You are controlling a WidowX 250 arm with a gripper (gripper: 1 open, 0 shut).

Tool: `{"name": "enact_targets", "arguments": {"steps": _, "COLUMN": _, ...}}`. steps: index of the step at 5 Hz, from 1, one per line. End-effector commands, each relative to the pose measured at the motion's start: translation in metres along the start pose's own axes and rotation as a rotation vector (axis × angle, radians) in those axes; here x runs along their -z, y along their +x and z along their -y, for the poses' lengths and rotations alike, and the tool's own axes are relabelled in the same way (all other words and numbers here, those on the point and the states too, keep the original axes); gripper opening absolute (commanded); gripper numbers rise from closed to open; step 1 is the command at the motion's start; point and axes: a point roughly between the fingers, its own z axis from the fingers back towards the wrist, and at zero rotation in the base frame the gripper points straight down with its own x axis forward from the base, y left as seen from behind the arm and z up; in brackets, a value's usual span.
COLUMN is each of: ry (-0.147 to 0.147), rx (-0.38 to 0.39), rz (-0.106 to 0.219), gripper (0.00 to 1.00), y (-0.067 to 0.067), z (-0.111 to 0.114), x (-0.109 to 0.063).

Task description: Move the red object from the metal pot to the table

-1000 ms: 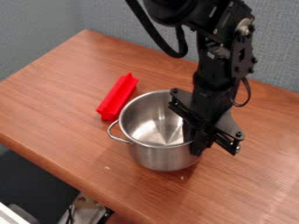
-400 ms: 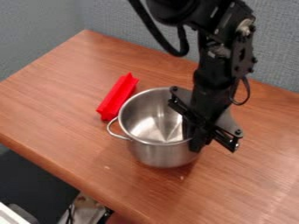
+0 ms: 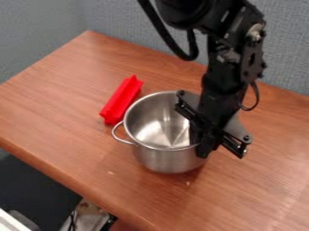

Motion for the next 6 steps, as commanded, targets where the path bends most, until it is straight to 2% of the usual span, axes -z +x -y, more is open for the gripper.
{"name": "enact_targets", "arguments": {"steps": 1, "ry": 0.017, "rx": 0.021, "rz": 0.05, "gripper": 0.0, "y": 0.0114, "z": 0.0011, "x": -0.0087}}
{"name": "enact_targets", "arguments": {"steps": 6, "ry": 0.046, "rx": 0.001, "rz": 0.043, "gripper": 0.0, "y": 0.0163, "z": -0.0052, "x": -0.0021}}
